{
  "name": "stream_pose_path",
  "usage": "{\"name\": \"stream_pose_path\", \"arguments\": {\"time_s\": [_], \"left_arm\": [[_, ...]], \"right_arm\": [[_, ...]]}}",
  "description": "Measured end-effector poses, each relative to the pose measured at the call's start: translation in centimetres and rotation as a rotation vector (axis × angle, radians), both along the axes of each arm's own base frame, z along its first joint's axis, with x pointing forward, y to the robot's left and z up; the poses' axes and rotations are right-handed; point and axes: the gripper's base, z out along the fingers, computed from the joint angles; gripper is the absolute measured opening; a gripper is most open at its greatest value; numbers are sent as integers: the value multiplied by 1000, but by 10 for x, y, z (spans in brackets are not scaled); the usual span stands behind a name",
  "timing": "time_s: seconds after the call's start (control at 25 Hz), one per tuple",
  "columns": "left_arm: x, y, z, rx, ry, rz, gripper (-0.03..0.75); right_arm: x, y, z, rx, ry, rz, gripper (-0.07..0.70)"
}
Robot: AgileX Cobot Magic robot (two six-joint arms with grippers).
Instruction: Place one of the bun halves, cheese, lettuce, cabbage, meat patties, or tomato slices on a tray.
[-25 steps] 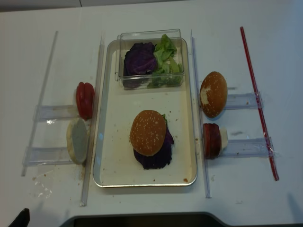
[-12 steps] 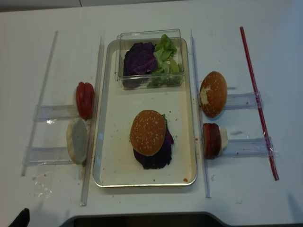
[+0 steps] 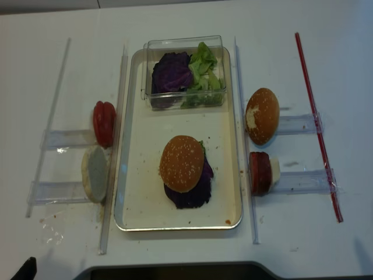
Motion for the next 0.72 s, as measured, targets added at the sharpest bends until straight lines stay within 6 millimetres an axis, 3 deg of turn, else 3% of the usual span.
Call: {"name": "stream_pose_path", "arguments": {"time_s": [0.72], "left_arm": [[0,0,0,0,0,0,440]], "right_arm": [[0,0,0,0,0,0,511]]}}
